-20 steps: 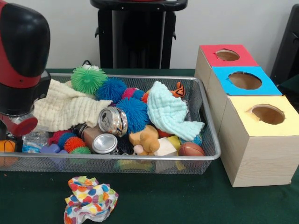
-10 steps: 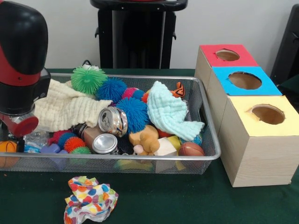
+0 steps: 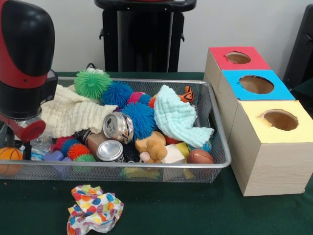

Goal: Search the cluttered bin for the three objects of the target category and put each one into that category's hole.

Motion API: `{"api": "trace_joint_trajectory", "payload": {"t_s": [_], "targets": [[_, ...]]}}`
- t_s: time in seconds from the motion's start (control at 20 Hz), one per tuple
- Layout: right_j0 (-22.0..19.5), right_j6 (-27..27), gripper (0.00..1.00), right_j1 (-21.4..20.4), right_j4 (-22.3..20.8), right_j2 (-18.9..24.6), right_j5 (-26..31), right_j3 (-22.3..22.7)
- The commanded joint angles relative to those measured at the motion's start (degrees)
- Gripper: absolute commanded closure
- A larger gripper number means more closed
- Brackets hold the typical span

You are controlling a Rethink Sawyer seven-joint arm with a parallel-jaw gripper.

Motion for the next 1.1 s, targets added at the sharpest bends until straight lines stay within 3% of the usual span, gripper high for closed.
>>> {"api": "trace_joint_trajectory", "payload": {"t_s": [0.05,0.55,0.9,1.1], "targets": [[1.32,1.22,0.0,0.9,1.87,8.63,-2.34,5.45],[1.82,4.59,0.0,1.03,3.2,8.04,-2.12,5.83],[1.88,7.16,0.0,4.74,3.11,6.73,-4.29,4.33],[2.86,7.31,0.0,6.8,3.26,4.58,0.84,2.98]]}}
